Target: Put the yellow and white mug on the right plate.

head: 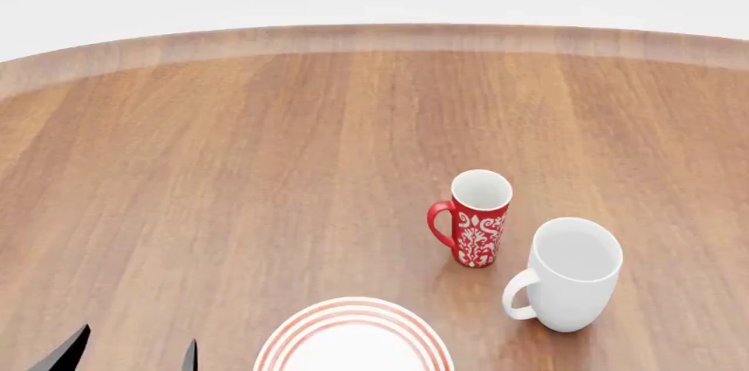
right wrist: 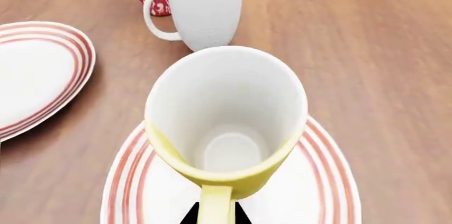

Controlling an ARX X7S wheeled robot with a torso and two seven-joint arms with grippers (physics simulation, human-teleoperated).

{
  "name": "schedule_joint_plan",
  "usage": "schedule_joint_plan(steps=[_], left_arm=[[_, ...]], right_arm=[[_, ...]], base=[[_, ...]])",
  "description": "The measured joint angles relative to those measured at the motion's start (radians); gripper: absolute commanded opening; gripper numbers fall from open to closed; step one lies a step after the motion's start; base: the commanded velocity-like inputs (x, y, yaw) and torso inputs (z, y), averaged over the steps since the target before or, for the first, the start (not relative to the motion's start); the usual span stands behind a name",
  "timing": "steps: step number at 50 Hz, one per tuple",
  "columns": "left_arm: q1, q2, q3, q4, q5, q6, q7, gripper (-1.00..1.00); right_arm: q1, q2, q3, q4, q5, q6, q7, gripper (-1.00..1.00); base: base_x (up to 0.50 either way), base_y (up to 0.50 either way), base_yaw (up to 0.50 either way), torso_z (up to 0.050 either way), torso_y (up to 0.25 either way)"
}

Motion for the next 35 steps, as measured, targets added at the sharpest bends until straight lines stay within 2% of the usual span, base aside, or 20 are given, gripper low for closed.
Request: schedule_joint_plan(steps=[35], left_arm=[[-0.003,-0.006,0.007,0.000,-0.007,0.004,-0.007,1.00]], right_arm=[[0.023,-0.010,-0.058,0.102,-0.042,-0.052,-0.016,-1.00]], base=[[0.00,0.00,0.00,0.000,0.000]])
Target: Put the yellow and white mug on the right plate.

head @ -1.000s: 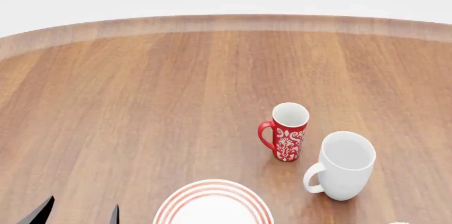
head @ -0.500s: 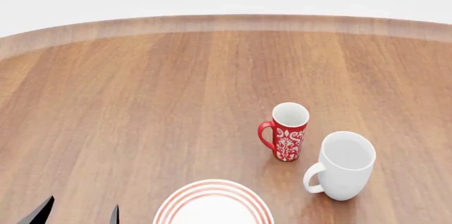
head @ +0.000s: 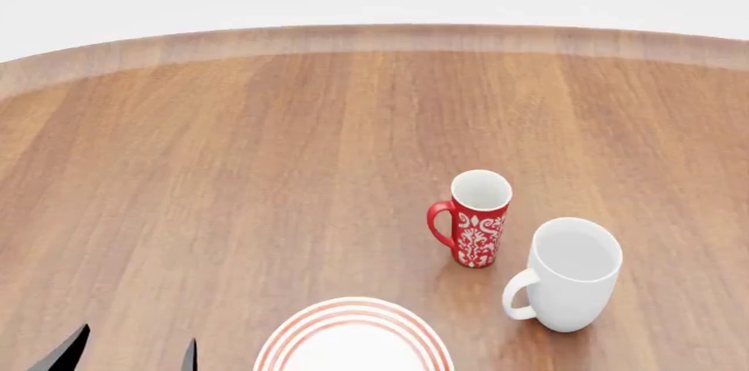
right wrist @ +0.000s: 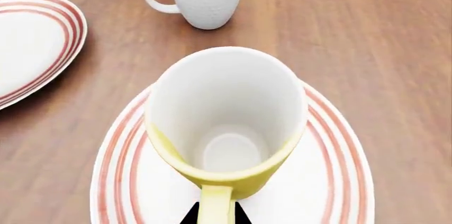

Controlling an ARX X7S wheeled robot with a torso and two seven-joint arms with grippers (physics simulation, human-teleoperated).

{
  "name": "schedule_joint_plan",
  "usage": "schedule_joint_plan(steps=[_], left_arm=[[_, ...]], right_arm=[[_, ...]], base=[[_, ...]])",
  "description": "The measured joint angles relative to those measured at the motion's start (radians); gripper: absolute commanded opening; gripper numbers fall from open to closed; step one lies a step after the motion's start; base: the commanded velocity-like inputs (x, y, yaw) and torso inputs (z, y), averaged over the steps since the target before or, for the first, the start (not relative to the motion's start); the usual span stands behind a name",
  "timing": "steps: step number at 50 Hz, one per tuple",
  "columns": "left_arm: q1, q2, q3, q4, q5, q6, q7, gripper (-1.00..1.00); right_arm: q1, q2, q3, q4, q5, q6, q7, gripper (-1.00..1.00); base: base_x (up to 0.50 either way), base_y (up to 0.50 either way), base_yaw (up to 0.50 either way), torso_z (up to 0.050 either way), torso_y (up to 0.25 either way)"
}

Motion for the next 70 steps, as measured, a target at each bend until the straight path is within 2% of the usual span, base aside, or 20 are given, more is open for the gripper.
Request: schedule_joint_plan(steps=[3,4,31,61,70], left_arm=[[0.000,0.000,0.001,0.000,0.000,0.001,-0.001,1.00],[0.000,-0.001,0.001,0.000,0.000,0.001,-0.001,1.00],[-0.002,-0.006,0.006,0.000,-0.004,0.004,-0.008,1.00],[-0.005,-0.011,0.010,-0.001,-0.010,0.005,-0.014,1.00],[-0.005,-0.012,0.012,-0.002,-0.011,0.007,-0.016,1.00]], right_arm=[[0.002,0.000,-0.001,0.004,0.000,-0.003,0.000,-1.00],[0.003,0.000,-0.002,0.005,0.000,-0.004,0.001,1.00],[0.021,-0.008,0.000,0.030,-0.039,-0.007,0.048,1.00],[-0.034,0.072,0.152,-0.388,0.103,0.116,0.089,1.00],[-0.018,0.100,0.143,-0.508,0.097,0.147,0.130,1.00]], base=[[0.00,0.00,0.00,0.000,0.000],[0.00,0.00,0.00,0.000,0.000],[0.00,0.00,0.00,0.000,0.000],[0.00,0.00,0.00,0.000,0.000],[0.00,0.00,0.00,0.000,0.000]])
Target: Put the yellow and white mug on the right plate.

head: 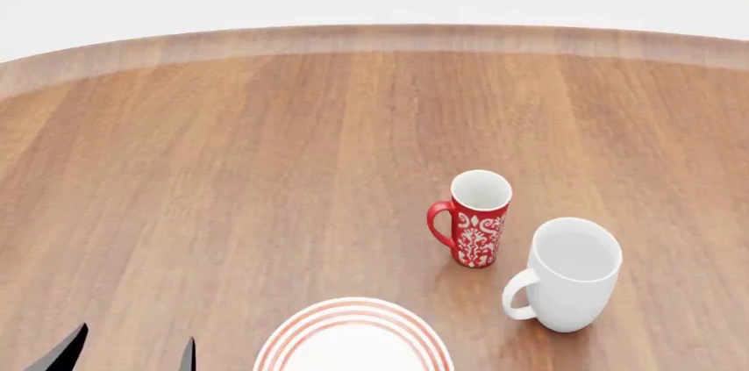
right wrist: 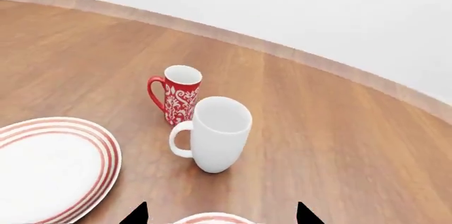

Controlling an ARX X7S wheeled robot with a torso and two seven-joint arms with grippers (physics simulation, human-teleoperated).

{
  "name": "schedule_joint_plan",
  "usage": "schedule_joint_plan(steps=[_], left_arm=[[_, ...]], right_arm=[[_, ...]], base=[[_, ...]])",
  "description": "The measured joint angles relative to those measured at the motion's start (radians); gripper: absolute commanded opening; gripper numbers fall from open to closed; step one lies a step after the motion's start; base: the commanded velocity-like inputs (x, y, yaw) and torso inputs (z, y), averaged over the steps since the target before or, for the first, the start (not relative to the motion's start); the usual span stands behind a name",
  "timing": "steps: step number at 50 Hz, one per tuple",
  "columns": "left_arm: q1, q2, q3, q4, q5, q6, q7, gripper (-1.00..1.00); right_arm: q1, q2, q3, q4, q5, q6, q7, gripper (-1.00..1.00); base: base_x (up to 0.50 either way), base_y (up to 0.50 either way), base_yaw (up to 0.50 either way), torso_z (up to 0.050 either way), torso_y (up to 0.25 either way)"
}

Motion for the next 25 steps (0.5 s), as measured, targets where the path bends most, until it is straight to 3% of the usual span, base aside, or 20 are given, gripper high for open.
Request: schedule_joint_plan(steps=[25], left_arm=[[-0.002,-0.003,0.002,-0.003,-0.001,0.008,-0.009,1.00]], right_arm=[[0.081,0.032,-0.272,-0.143,-0.171,-0.025,0.062,1.00]], base=[[0.00,0.00,0.00,0.000,0.000]])
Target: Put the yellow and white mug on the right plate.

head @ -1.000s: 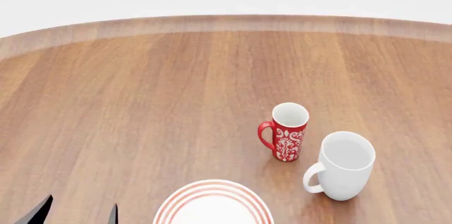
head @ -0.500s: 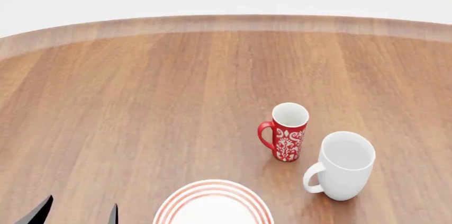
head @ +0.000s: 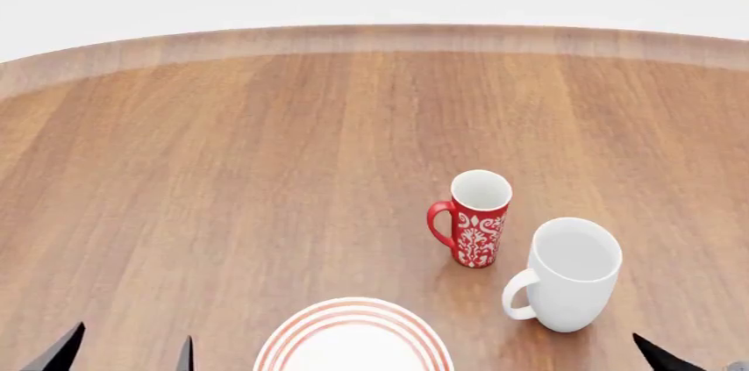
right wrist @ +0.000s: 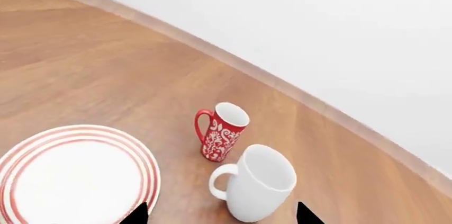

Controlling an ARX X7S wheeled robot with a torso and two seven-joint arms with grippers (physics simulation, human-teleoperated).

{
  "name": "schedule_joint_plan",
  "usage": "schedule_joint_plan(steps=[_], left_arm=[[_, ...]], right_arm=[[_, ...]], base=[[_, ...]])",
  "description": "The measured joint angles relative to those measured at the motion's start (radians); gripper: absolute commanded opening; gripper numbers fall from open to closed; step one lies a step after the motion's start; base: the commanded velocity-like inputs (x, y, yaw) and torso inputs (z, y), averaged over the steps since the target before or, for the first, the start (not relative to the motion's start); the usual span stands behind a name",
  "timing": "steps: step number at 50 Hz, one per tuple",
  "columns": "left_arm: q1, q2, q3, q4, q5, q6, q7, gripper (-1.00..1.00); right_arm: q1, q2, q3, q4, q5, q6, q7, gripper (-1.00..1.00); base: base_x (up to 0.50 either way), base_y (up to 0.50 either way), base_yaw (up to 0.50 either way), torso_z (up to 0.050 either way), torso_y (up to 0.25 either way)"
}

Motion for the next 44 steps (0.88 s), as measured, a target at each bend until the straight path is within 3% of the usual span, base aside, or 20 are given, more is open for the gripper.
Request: schedule_joint_plan(steps=[19,44], left_arm=[[-0.003,-0.005,-0.001,0.005,-0.006,-0.001,-0.006,1.00],[-0.005,-0.009,0.003,0.002,-0.011,0.003,-0.009,1.00]], right_arm=[[0.027,0.001,-0.182,-0.087,-0.091,-0.037,-0.008,1.00],[0.051,0.012,-0.221,-0.268,-0.082,0.017,0.015,1.00]], base=[[0.00,0.00,0.00,0.000,0.000],[0.00,0.00,0.00,0.000,0.000]])
